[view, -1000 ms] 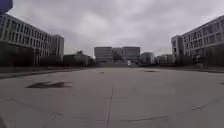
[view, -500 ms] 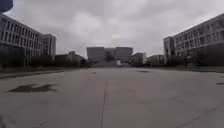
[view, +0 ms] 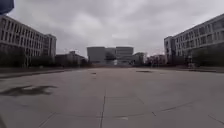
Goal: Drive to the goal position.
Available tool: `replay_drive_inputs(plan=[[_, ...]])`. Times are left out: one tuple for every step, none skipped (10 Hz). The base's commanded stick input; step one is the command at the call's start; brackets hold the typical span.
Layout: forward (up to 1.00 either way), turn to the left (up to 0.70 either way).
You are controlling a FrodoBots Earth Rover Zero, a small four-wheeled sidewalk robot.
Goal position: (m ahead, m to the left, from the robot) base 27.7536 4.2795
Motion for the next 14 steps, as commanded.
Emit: replay_drive_inputs(plan=[[0.70,0.00],[0.70,0.00],[0.70,0.00],[0.70,0.00],[0.70,0.00],[0.70,0.00],[0.70,0.00],[0.70,0.00],[0.70,0.00],[0.70,0.00],[0.70,0.00],[0.70,0.00],[0.70,0.00],[0.70,0.00]])
